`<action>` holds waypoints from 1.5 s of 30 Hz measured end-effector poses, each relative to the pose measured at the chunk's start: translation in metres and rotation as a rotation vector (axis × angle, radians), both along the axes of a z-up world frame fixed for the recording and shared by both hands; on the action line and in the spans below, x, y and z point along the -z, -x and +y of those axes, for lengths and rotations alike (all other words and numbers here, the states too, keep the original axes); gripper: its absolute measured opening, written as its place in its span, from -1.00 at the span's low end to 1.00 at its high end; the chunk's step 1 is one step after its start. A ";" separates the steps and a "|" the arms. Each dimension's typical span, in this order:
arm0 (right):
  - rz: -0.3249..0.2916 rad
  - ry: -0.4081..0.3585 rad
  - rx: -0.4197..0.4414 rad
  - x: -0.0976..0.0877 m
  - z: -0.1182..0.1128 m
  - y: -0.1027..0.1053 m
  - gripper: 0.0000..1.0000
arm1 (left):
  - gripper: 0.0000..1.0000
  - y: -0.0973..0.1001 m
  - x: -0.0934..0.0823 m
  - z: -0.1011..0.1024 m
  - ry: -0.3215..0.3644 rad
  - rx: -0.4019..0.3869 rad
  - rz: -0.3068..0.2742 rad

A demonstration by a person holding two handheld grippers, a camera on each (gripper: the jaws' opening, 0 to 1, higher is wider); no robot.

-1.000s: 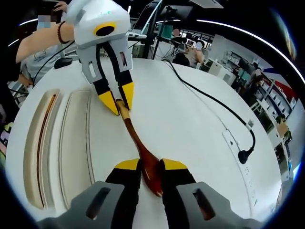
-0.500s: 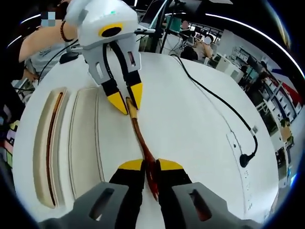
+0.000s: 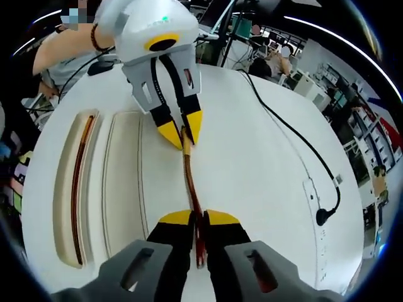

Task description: Arrange the utensils inside the cutlery case until each visible utensil rests in its matching compartment.

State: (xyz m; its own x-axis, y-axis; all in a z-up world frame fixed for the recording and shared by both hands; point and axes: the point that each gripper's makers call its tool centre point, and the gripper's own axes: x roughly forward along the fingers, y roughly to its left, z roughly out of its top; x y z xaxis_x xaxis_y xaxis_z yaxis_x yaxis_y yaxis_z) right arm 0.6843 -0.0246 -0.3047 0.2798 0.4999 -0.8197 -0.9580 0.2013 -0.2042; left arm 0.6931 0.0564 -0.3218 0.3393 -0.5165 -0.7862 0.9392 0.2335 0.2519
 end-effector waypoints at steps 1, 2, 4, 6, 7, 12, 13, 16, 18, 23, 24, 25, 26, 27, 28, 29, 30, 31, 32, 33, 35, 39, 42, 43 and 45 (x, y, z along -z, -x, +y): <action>0.008 0.000 0.000 0.000 0.000 0.001 -0.91 | -0.83 0.000 0.000 0.000 -0.001 0.003 -0.001; 0.009 0.000 -0.001 0.000 0.000 -0.001 -0.91 | -0.84 0.002 0.000 0.000 0.001 0.008 0.007; 0.012 -0.002 -0.004 0.001 0.001 0.003 -0.90 | -0.85 0.006 0.001 0.001 -0.018 0.039 0.009; 0.012 -0.011 -0.003 0.002 0.001 0.006 -0.89 | -0.86 0.008 0.001 0.000 -0.028 0.045 0.013; 0.019 -0.013 -0.001 0.003 0.000 0.007 -0.89 | -0.86 0.009 0.001 0.000 -0.034 0.057 0.008; 0.027 -0.040 0.035 0.000 -0.005 -0.006 -0.87 | -0.87 0.009 0.003 -0.002 -0.052 0.089 0.000; 0.021 -0.038 0.033 0.000 -0.006 -0.005 -0.87 | -0.87 0.009 0.003 -0.002 -0.053 0.092 0.000; 0.010 -0.034 0.034 0.001 -0.011 -0.009 -0.85 | -0.87 0.010 0.003 -0.001 -0.041 0.094 -0.002; 0.002 -0.018 0.037 0.003 -0.016 -0.010 -0.84 | -0.87 0.010 0.003 -0.002 -0.030 0.091 0.000; -0.007 -0.010 0.045 0.008 -0.028 -0.013 -0.84 | -0.86 0.009 0.002 -0.002 -0.003 0.077 0.016; -0.012 -0.006 0.046 0.011 -0.033 -0.013 -0.85 | -0.86 0.010 0.002 -0.001 0.003 0.076 0.013; -0.017 -0.007 0.053 0.015 -0.040 -0.014 -0.87 | -0.86 0.011 0.002 -0.001 0.009 0.078 0.007; -0.018 -0.034 0.054 0.017 -0.043 -0.013 -0.87 | -0.86 0.011 0.002 -0.001 0.013 0.078 0.004; -0.028 -0.085 0.046 0.015 -0.041 -0.013 -0.88 | -0.86 0.009 0.002 0.000 0.016 0.077 0.000; -0.029 -0.121 0.042 0.014 -0.041 -0.012 -0.88 | -0.86 0.009 0.001 0.000 0.015 0.079 -0.005; -0.035 -0.148 0.039 0.013 -0.041 -0.010 -0.88 | -0.86 0.009 0.001 0.000 0.014 0.081 -0.008; -0.049 -0.163 0.039 0.012 -0.042 -0.010 -0.88 | -0.86 0.009 0.001 0.000 0.013 0.080 -0.009; -0.055 -0.179 0.048 0.013 -0.042 -0.011 -0.89 | -0.86 0.009 0.001 0.000 0.013 0.080 -0.006; -0.049 -0.211 0.073 0.013 -0.041 -0.011 -0.90 | -0.86 0.009 0.001 0.000 0.016 0.078 -0.004; -0.044 -0.223 0.082 0.014 -0.041 -0.010 -0.91 | -0.85 0.008 0.000 0.001 0.031 0.061 0.008; -0.056 -0.258 0.097 0.010 -0.042 -0.013 -0.93 | -0.84 0.008 0.000 0.002 0.052 0.059 0.005; -0.093 -0.341 0.133 0.006 -0.040 -0.016 -0.93 | -0.83 0.007 -0.001 0.004 0.125 0.016 0.005; -0.091 -0.383 0.173 0.006 -0.039 -0.017 -0.93 | -0.83 0.007 -0.002 0.005 0.144 0.012 -0.002; -0.070 -0.403 0.205 0.006 -0.039 -0.016 -0.93 | -0.83 0.005 -0.003 0.005 0.143 0.029 -0.020; -0.041 -0.447 0.260 0.006 -0.040 -0.018 -0.93 | -0.83 0.005 -0.002 0.004 0.134 0.041 -0.037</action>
State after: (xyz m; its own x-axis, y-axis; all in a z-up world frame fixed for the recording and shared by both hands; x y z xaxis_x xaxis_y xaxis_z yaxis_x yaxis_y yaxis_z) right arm 0.7018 -0.0643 -0.3105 0.4689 0.7085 -0.5274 -0.8576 0.5080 -0.0801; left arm 0.6879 0.0603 -0.3194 0.3433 -0.6298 -0.6968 0.9392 0.2292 0.2555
